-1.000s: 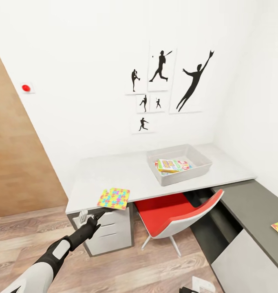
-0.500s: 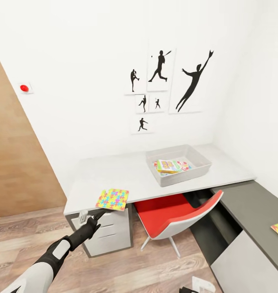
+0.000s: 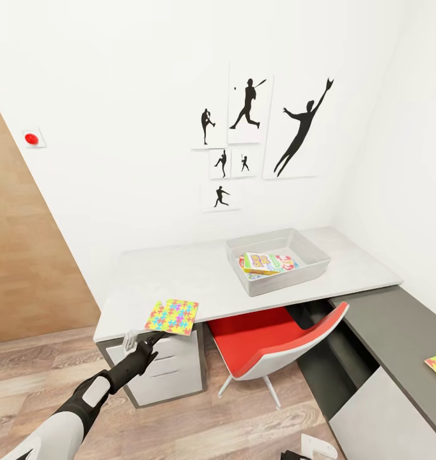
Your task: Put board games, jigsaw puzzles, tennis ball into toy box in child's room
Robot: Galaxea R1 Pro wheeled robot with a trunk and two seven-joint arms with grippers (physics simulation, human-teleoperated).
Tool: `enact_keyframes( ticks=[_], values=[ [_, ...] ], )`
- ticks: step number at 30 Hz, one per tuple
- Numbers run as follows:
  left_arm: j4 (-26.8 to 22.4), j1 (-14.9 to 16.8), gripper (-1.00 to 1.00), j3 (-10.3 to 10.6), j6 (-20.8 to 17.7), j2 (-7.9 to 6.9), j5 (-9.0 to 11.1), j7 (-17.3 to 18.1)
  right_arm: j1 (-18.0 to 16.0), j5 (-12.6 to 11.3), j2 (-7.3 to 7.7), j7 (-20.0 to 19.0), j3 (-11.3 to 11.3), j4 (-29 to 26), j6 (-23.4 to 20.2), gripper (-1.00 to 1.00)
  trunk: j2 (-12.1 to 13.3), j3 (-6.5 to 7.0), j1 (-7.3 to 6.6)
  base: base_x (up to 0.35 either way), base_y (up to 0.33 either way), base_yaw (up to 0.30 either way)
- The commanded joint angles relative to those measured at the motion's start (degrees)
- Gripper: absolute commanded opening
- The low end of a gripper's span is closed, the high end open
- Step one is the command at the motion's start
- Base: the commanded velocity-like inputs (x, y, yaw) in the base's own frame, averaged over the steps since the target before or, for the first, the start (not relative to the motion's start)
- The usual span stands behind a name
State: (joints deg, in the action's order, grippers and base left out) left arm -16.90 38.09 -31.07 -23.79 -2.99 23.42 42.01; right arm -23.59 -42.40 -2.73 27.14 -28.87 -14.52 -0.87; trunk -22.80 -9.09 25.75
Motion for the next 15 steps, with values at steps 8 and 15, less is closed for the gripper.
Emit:
enact_keyframes(
  ticks=[8,15],
  values=[
    [0.0,0.1,1.00,-0.1,-0.5,0.00,0.3,0.1,-0.1,-0.4,0.01,0.4,-0.5,-0.1,-0.1,1.00,-0.1,-0.12,0.03,0.001,-0.001,0.000],
    [0.0,0.1,1.00,-0.2,-0.5,0.00,0.3,0.1,-0.1,-0.4,0.01,0.4,-0.5,-0.1,-0.1,1.00,-0.1,-0.12,0.03,0.113,0.047,0.000]
  ],
)
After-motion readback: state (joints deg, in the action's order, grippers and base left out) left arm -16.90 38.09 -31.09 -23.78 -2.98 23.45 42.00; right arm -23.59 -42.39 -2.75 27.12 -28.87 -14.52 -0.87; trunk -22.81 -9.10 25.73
